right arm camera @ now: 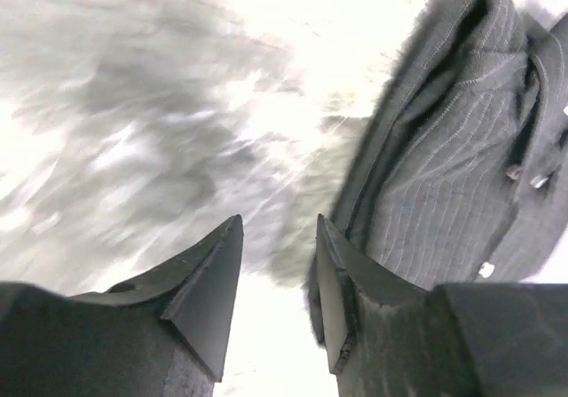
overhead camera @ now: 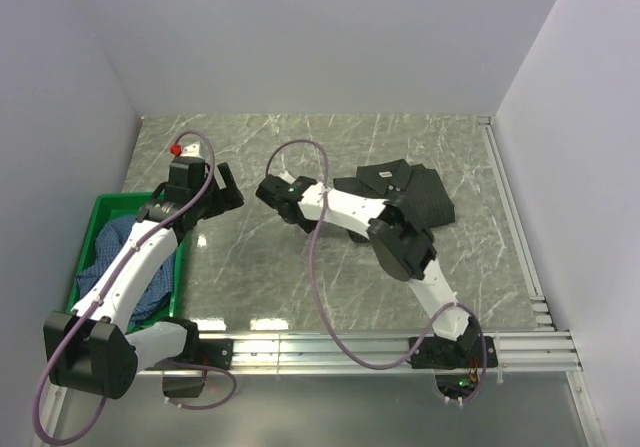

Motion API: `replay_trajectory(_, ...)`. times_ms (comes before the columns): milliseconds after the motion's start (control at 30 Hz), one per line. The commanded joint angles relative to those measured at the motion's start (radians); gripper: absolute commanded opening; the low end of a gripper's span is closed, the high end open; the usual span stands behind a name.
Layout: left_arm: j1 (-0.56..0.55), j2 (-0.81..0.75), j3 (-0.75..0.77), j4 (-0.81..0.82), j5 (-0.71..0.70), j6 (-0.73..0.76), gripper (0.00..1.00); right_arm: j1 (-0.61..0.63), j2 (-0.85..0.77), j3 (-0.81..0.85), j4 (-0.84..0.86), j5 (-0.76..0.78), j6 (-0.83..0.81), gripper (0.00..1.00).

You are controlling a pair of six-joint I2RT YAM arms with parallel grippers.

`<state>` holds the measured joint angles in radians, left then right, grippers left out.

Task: Fold and stack the long sleeve shirts
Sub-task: Fold the shirt, then neatly place the folded shirt to the corner

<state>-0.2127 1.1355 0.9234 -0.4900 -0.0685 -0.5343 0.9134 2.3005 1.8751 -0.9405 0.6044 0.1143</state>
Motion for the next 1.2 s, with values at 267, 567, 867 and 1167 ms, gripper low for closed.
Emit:
replay_trajectory(267,0.006,-0.020,-0.003,0.031,0.001,0.022,0.91,-0.215,-0.349,-0.296,0.301,-0.147,0.185,0.23)
replay_trajectory(567,0.006,-0.022,-0.004,0.033,0.007,0.025,0.90,-0.292,-0.288,-0.421,0.396,-0.273,0.268,0.25)
replay_trajectory(867,0.006,-0.031,-0.015,0.067,0.059,0.034,0.90,-0.255,-0.392,-0.432,0.387,-0.370,0.254,0.30)
replay_trajectory(1167,-0.125,0.101,0.089,0.168,0.219,-0.098,0.92,-0.565,-0.833,-0.776,0.632,-0.595,0.390,0.53)
